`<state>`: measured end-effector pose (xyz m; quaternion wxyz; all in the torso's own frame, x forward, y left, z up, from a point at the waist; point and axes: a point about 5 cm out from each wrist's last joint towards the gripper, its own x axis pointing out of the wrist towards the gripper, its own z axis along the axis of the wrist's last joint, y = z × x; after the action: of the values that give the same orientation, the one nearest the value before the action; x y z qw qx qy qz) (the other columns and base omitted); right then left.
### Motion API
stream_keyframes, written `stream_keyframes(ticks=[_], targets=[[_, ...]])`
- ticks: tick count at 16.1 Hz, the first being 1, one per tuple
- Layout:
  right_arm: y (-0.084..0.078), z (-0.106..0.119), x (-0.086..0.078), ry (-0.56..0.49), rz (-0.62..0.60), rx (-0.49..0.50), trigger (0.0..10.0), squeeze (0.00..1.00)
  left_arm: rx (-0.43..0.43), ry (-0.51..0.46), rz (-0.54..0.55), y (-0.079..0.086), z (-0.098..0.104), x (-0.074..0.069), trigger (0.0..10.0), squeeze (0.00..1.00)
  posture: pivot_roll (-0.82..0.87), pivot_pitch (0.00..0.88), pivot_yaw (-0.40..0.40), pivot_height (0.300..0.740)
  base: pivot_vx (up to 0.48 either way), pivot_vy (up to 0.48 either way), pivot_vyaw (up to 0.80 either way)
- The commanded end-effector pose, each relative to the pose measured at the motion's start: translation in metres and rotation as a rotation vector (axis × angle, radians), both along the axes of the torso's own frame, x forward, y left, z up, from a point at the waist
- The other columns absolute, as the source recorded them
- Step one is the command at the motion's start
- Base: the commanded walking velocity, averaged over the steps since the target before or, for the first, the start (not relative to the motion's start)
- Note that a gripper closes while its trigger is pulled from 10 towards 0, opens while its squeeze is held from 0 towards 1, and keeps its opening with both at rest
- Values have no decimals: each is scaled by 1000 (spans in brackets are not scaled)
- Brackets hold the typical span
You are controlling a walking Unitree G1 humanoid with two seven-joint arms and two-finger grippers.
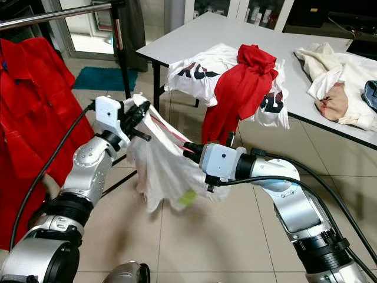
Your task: Hang hanger
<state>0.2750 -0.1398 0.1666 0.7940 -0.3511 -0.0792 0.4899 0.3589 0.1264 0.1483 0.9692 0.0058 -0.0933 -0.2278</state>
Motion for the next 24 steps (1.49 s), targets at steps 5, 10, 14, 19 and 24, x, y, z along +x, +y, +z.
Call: stream_keyframes(ticks=[5, 10, 14, 19, 24], targets=[[-4, 5, 7, -55, -48, 4, 0, 0, 218, -50, -4, -4, -5, -6, 10000, 1000, 97, 5, -3, 740, 0, 0, 0], [-7, 11, 15, -95, -110, 55, 0, 0, 214, -48, 42, -3, -7, -7, 10000, 0, 99, 5, -4, 740, 0, 0, 0], [-9, 7, 17, -116, -143, 47, 0, 0, 117, -43, 155, 6, -1, -1, 10000, 0, 98, 8, -2, 740, 0, 0, 0], [-7, -3, 14, -99, -136, 45, 0, 0, 38, -6, 141, 9, -3, -2, 10000, 0, 100, 12, -3, 740, 0, 0, 0], [-12, -6, 13, -100, -147, 60, 0, 0, 80, 6, 224, 30, -10, -5, 10000, 0, 103, 13, -5, 740, 0, 0, 0]])
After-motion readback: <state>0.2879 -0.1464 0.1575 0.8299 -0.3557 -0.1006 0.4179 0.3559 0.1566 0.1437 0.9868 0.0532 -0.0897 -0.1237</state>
